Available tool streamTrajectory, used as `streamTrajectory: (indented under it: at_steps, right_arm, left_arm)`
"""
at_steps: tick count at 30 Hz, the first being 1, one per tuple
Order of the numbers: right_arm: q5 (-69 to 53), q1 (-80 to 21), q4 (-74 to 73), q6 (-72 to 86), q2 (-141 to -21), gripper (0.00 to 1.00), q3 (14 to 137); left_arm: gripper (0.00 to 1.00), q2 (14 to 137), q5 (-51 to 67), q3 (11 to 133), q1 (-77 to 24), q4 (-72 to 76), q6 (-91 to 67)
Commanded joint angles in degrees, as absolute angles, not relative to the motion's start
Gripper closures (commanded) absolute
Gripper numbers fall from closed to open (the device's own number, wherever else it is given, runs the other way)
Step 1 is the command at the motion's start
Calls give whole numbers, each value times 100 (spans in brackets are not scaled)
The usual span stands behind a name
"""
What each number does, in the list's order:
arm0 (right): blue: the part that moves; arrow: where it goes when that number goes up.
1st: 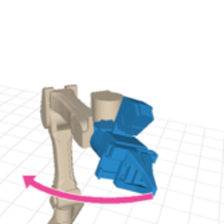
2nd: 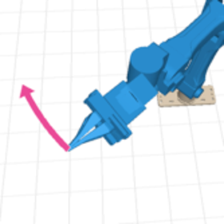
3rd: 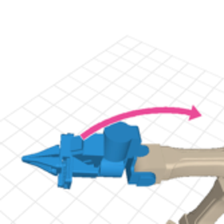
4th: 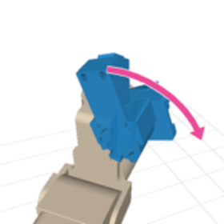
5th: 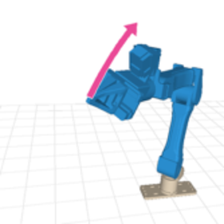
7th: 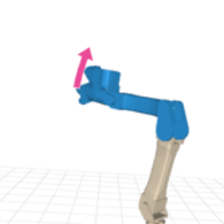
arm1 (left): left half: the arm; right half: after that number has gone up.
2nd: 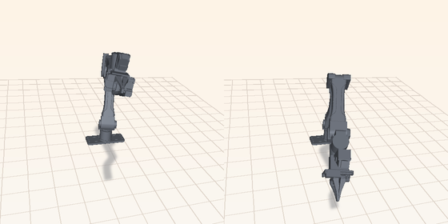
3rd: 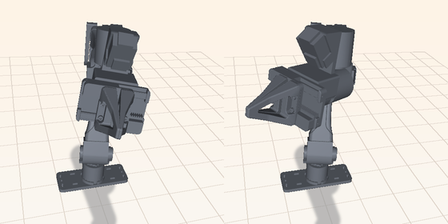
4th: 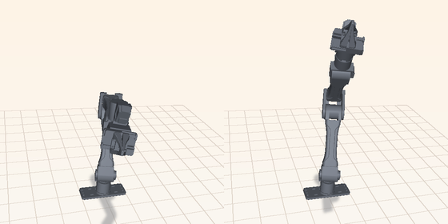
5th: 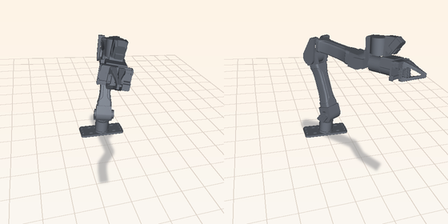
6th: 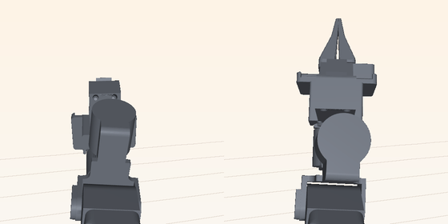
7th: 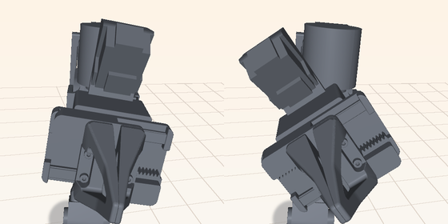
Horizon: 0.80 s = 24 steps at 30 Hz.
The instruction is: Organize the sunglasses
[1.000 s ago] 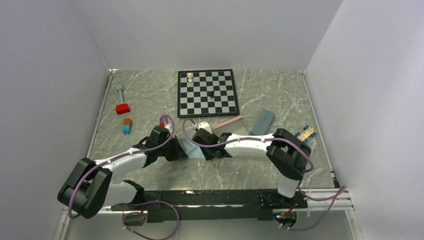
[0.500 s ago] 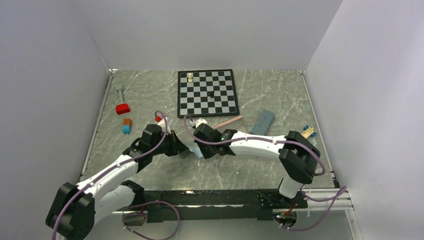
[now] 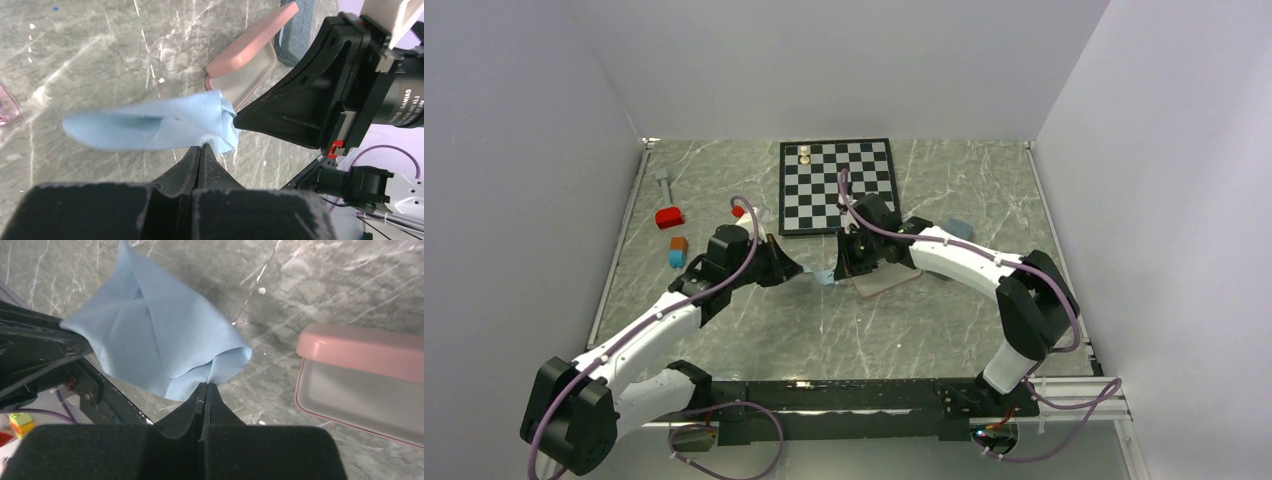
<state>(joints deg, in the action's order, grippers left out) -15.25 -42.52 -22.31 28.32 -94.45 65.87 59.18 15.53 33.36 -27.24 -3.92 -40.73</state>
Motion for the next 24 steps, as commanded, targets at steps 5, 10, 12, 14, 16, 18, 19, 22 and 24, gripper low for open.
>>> streamTrajectory:
  at_steps: [5, 10, 12, 14, 16, 18, 19, 22, 24]
  right_arm:
    - [-2213, -4126, -1938, 3155, -9840, 100, 6677]
    - [-2334, -4105, -1804, 3009, -10124, 100, 6934]
    - [-2479, -4101, -1642, 3103, -10331, 100, 7028]
    - [-2556, -4109, -847, 3368, -10463, 100, 6813]
    - [-2766, -4107, 273, 3738, -10506, 100, 6415]
    - [-2777, -4090, 1440, 4064, -10376, 100, 5993]
    - [-2770, -4083, 1966, 4186, -10260, 100, 5802]
    - [-2988, -4036, 2716, 4378, -9935, 100, 5627]
    - [-3329, -4039, 2821, 4415, -9751, 100, 5627]
  left_arm:
    - [100, 5968, 1572, 3530, -2663, -76, -3902]
    - [100, 6141, 1649, 3695, -2663, 291, -3764]
    - [100, 6173, 1733, 3797, -2663, 609, -3714]
    - [100, 6203, 1781, 3967, -2663, 785, -3571]
    - [100, 6226, 2016, 4185, -2670, 955, -3384]
    - [100, 6176, 2118, 4289, -2680, 1077, -3273]
    - [100, 6138, 2035, 4315, -2681, 1057, -3254]
    - [100, 6010, 1659, 4329, -2681, 902, -3289]
    - [100, 5930, 1367, 4274, -2681, 864, -3305]
